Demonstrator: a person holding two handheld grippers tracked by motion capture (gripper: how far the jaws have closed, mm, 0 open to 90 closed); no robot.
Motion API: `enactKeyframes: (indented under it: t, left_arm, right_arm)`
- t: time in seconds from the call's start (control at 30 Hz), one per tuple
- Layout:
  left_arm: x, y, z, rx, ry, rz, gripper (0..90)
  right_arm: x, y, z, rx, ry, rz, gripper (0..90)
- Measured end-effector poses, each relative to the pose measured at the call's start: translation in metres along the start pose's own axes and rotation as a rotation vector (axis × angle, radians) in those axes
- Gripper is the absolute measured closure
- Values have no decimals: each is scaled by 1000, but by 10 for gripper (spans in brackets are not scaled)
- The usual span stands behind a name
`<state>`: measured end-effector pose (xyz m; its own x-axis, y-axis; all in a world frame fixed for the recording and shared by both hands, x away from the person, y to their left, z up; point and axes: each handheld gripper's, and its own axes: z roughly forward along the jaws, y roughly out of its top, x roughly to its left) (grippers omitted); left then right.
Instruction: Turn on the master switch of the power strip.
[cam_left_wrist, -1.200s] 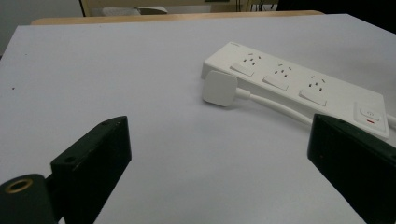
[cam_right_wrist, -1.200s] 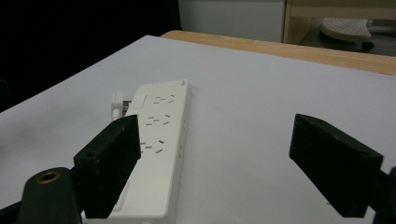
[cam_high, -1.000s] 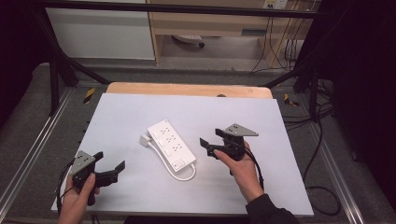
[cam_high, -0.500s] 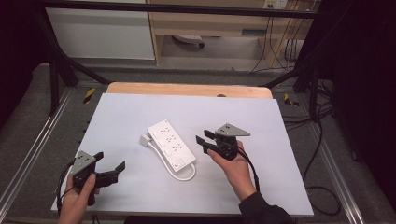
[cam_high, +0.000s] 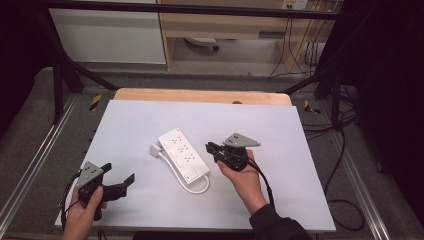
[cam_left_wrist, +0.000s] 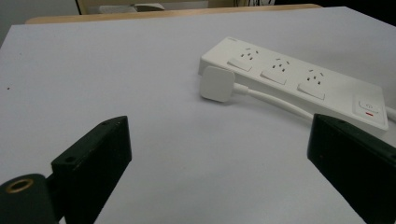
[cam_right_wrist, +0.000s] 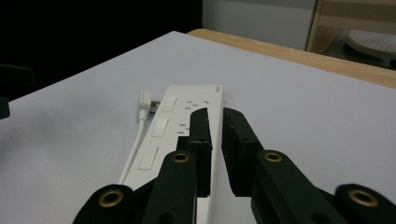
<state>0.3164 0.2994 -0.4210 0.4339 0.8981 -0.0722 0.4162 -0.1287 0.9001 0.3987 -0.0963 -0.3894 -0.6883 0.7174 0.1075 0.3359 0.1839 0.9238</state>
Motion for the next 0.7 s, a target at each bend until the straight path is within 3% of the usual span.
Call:
enactKeyframes:
  t: [0.7]
  left_arm:
    - [0,0,-1,-6,1,1,63]
  right_arm:
    - [9,-3,10,26,23,-22,900]
